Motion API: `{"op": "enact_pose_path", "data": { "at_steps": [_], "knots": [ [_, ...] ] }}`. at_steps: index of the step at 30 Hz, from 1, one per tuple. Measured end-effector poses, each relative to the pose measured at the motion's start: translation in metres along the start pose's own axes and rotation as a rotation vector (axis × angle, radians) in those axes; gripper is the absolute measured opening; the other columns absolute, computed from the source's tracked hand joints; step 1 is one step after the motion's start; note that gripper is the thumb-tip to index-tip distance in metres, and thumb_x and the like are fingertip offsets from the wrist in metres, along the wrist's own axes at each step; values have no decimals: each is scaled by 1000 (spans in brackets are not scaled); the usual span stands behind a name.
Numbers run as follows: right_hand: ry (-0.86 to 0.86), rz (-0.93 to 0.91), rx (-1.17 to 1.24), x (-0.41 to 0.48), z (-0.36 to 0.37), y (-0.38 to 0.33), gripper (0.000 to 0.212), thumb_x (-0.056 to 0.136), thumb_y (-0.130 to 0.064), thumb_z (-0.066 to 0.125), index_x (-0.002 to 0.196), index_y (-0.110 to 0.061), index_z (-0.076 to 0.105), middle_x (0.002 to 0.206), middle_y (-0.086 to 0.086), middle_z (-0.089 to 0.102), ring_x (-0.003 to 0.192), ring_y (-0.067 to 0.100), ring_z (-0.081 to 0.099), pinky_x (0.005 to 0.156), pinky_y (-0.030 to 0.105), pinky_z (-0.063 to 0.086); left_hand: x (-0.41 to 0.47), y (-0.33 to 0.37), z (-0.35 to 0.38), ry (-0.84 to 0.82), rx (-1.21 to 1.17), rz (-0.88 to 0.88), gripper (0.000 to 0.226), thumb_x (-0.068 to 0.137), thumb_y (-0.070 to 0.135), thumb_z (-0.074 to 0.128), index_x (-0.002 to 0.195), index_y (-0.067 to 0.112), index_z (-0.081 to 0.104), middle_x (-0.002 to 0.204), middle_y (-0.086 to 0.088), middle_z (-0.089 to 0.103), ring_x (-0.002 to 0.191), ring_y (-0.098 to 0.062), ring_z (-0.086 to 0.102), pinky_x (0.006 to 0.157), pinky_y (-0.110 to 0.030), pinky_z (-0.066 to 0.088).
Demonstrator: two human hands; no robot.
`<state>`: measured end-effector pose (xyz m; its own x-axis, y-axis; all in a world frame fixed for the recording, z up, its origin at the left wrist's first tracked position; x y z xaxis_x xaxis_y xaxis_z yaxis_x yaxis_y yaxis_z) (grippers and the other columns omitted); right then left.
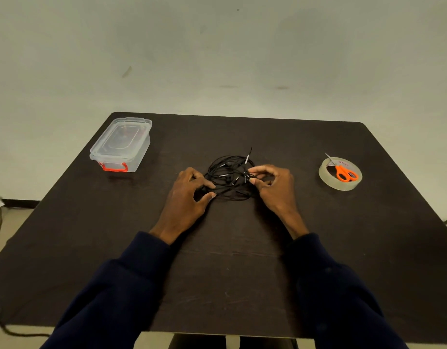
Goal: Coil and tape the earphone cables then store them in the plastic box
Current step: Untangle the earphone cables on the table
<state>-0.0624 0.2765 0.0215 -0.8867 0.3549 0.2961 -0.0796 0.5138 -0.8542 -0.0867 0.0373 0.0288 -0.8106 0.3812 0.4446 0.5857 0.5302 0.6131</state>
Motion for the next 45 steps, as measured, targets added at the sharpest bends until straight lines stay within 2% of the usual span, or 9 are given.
{"op": "enact_pose_path", "data": {
  "at_steps": [12, 19, 25, 28, 31, 34, 38, 41, 45],
  "knots": [
    [37, 5, 224, -2, -6, -7, 22, 87, 0, 75, 97, -19, 80, 92, -7, 78, 82, 8, 71, 73, 18, 56, 11, 11, -8, 116, -97, -15, 27, 90, 23, 76, 116, 30, 75, 115, 14, 62, 111, -9, 53, 101, -29, 45],
    [0, 14, 474, -5, -5, -14, 20, 88, 5, 73, 106, -4, 77, 103, 5, 79, 99, 18, 75, 86, 24, 58, 46, 20, 21, -38, -43, -44, 23, 92, 28, 75, 114, 21, 76, 144, 4, 55, 135, -13, 42, 112, -32, 35],
    [-41, 50, 719, -3, 5, -14, 22, 92, 3, 69, 115, 4, 71, 112, 21, 75, 98, 29, 74, 77, 36, 64, 57, 26, 0, 54, -465, -123, 22, 103, 4, 54, 100, 6, 76, 100, -4, 78, 94, -11, 75, 85, -28, 58],
    [-65, 13, 522, 1, 6, -18, 23, 94, -6, 71, 118, -5, 72, 115, 13, 75, 107, 23, 73, 84, 37, 61, 64, 30, -7, 20, -564, -189, 38, 112, 17, 42, 102, -5, 72, 96, -16, 78, 86, -22, 78, 78, -32, 62],
    [-209, -3, 351, 3, 14, -29, 34, 91, -30, 75, 123, -20, 72, 113, -1, 75, 98, 10, 70, 78, 27, 57, 71, 41, -22, 15, -501, -175, 48, 113, 22, 37, 97, -7, 71, 87, -18, 76, 69, -12, 73, 64, -23, 56],
    [-348, -28, 81, 2, 24, -37, 57, 80, -58, 75, 129, -30, 68, 131, -9, 63, 124, 11, 57, 101, 29, 47, 78, 53, -39, 13, -492, -175, 57, 114, 33, 33, 94, -2, 73, 87, -13, 77, 74, -18, 75, 69, -29, 59],
    [-244, -164, -261, 7, 19, -56, 31, 85, -39, 81, 112, -24, 77, 128, -3, 67, 129, 22, 53, 111, 48, 42, 78, 66, -46, -107, -720, -273, 68, 111, 50, 25, 95, 8, 76, 95, -13, 79, 85, -30, 77, 78, -39, 62],
    [-257, -110, 44, 6, 12, -66, 17, 92, -19, 76, 107, -12, 79, 108, 3, 77, 105, 20, 72, 96, 50, 57, 73, 68, -48, -133, -964, -363, 67, 110, 51, 25, 97, 7, 74, 98, -18, 78, 88, -35, 77, 72, -38, 62],
    [-552, -6, 539, -13, 27, -82, 34, 98, -16, 67, 131, -8, 65, 126, 12, 72, 121, 31, 68, 108, 47, 51, 60, 66, -41, -225, -1331, -467, 65, 112, 46, 20, 108, 3, 69, 107, -20, 76, 104, -36, 74, 83, -41, 61]
  ]
}}
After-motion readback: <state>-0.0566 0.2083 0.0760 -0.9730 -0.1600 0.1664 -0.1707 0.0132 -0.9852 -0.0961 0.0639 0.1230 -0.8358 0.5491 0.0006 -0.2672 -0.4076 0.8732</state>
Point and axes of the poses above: each hand's wrist, its own x-axis towards the middle knuckle, its own z-axis out of the palm, y = z × x, the point moved 9 cm from there along x, towards the middle knuckle
